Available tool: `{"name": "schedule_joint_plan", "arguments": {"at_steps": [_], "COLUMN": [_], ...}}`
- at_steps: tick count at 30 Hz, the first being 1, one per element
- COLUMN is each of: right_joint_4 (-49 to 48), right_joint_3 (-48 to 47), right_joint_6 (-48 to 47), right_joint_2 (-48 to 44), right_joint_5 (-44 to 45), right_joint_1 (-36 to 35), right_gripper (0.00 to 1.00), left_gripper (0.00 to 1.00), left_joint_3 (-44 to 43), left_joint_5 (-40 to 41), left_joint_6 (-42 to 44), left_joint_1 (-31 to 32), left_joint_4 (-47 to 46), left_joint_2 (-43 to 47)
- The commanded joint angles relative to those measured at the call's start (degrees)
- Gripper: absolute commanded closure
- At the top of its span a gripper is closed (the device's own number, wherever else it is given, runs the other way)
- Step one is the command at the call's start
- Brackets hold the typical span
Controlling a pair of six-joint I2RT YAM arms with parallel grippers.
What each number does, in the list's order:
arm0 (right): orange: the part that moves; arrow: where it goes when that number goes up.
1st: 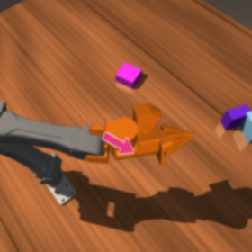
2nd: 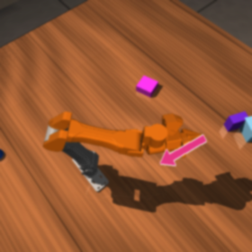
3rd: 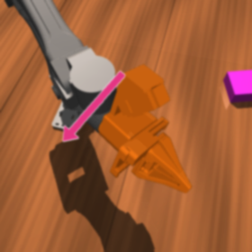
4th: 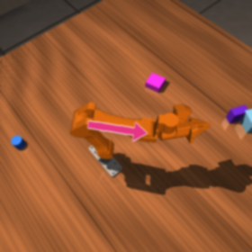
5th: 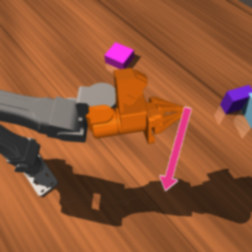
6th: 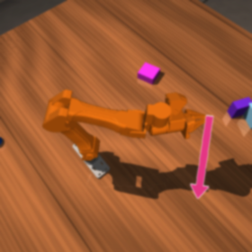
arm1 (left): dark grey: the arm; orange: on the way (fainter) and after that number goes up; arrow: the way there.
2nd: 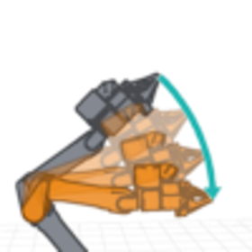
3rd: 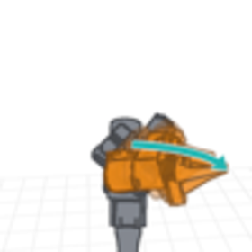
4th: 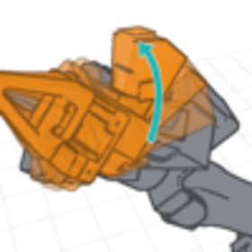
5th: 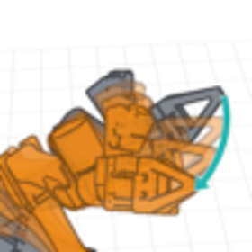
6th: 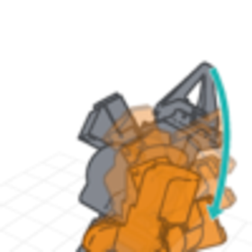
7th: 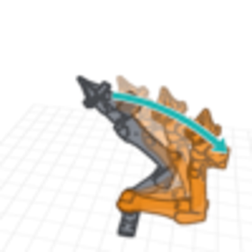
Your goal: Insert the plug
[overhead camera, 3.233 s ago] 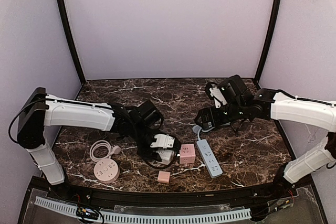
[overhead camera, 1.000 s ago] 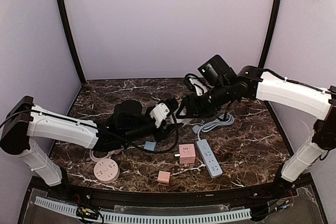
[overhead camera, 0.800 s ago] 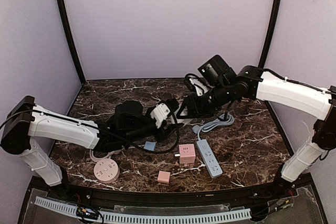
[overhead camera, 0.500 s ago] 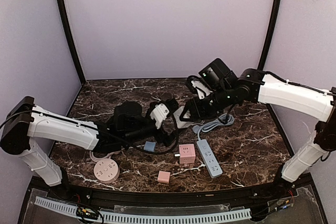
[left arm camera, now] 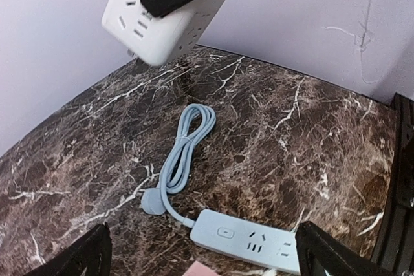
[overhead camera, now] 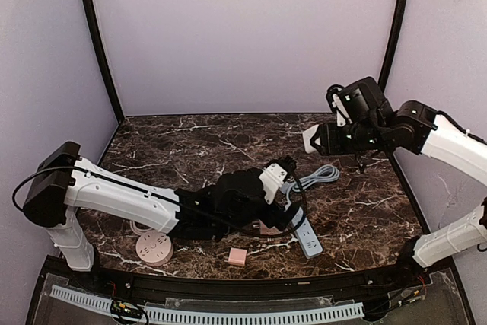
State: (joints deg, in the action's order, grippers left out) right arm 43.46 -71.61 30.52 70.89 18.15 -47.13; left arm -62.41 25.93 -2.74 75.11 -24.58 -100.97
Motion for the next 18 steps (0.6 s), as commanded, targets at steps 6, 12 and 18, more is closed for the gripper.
{"name": "schedule_joint_plan", "arguments": {"at_steps": [6, 12, 18], "right_joint_4": [-2.1, -3.2, -4.6], "right_joint_3": [3.6, 7.2, 9.0], "right_joint_6": [0.8, 1.1, 0.7], "right_joint_2": [-7.2, -11.0, -14.3], "right_joint_5": [9.8, 12.4, 12.5], "right_joint_1": [1.1, 1.2, 1.4], "right_gripper": [0.72, 0.71, 0.7], "left_gripper": [0.12, 0.09, 0.01], "left_joint_3": [-12.6, -21.9, -27.0], "left_joint_5": [12.9, 14.9, 12.5], "left_joint_6": [-22.6, -33.5, -37.9], "left_joint_1": [3.7, 5.6, 6.6], "left_joint_4": [16.6, 25.5, 27.7], "left_joint_2": [-6.8, -13.2, -18.3]}}
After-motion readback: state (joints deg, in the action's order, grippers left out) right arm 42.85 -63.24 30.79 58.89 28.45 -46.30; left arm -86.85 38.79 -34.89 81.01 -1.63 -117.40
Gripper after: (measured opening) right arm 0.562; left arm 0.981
